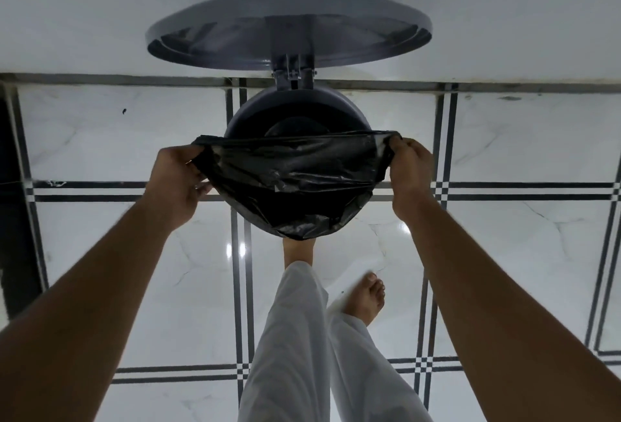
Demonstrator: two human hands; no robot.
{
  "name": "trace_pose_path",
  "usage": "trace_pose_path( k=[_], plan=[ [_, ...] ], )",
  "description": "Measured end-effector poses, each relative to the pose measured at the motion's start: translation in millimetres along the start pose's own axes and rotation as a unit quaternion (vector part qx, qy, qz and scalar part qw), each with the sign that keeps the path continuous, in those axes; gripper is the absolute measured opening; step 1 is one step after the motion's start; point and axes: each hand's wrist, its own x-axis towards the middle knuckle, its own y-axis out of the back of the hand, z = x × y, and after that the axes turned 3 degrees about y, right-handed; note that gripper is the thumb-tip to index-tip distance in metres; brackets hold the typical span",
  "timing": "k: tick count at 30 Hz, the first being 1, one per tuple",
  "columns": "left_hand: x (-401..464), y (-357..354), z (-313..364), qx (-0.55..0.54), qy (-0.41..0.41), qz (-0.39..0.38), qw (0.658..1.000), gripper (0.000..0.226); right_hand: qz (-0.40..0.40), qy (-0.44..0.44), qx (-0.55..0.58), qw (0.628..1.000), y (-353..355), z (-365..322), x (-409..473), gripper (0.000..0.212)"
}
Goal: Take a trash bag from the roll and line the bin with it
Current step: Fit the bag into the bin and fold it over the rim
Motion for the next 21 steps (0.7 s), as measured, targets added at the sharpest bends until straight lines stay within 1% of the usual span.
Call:
trace_pose_path(
  k=[1, 3, 6, 8, 9, 10, 11, 13, 15, 16, 18, 21],
  plan=[
    [0.4, 1.3, 4.6, 0.027, 0.001, -0.014, 1.0, 0.028, -0.014, 0.018, -0.017, 1.0, 0.7, -6.1, -1.8, 0.034],
    [1.9, 4.3, 15.2, 0.076, 0.006, -0.032, 0.997, 0.037, -0.044, 0.033, -0.046, 0.997, 2.0, -14.6, -3.8, 0.036],
    [5.3, 6.2, 33.1, 0.088, 0.029, -0.063, 0.994, 0.035, -0.069, 0.04, -0.059, 0.995, 5.8, -21.6, -3.3, 0.028],
    [7.9, 6.2, 46.1, 0.076, 0.054, -0.09, 0.992, 0.028, -0.073, 0.025, -0.053, 0.996, 8.4, -29.3, -2.3, 0.026],
    [8.4, 4.9, 52.4, 0.079, 0.059, -0.107, 0.989, 0.02, -0.086, 0.017, -0.06, 0.994, 10.2, -33.9, -1.8, 0.025],
    [10.5, 4.6, 57.8, 0.095, 0.057, -0.12, 0.987, 0.011, -0.107, 0.011, -0.072, 0.992, 11.9, -37.7, -0.9, 0.025],
    [12.6, 4.1, 62.3, 0.127, 0.052, -0.131, 0.982, 0.011, -0.13, 0.007, -0.089, 0.988, 12.8, -40.9, 0.2, 0.025],
    [19.0, 4.4, 65.6, 0.218, 0.03, -0.148, 0.964, 0.018, -0.156, 0.006, -0.107, 0.982, 13.5, -45.1, 2.9, 0.021],
    [23.7, 4.0, 65.7, 0.265, -0.006, -0.152, 0.952, 0.039, -0.158, 0.028, -0.116, 0.98, 12.3, -45.7, 8.9, 0.023],
    [24.7, 3.1, 65.7, 0.266, -0.022, -0.154, 0.951, 0.047, -0.158, 0.047, -0.112, 0.98, 11.0, -44.9, 13.2, 0.026],
    [25.9, -1.8, 67.2, 0.243, -0.038, -0.15, 0.958, 0.049, -0.155, 0.07, -0.08, 0.982, 6.3, -41.1, 23.3, 0.029],
    [34.8, -12.5, 69.0, 0.182, -0.045, -0.132, 0.973, 0.027, -0.144, 0.079, -0.07, 0.984, -8.6, -35.3, 40.3, 0.035]
  ],
)
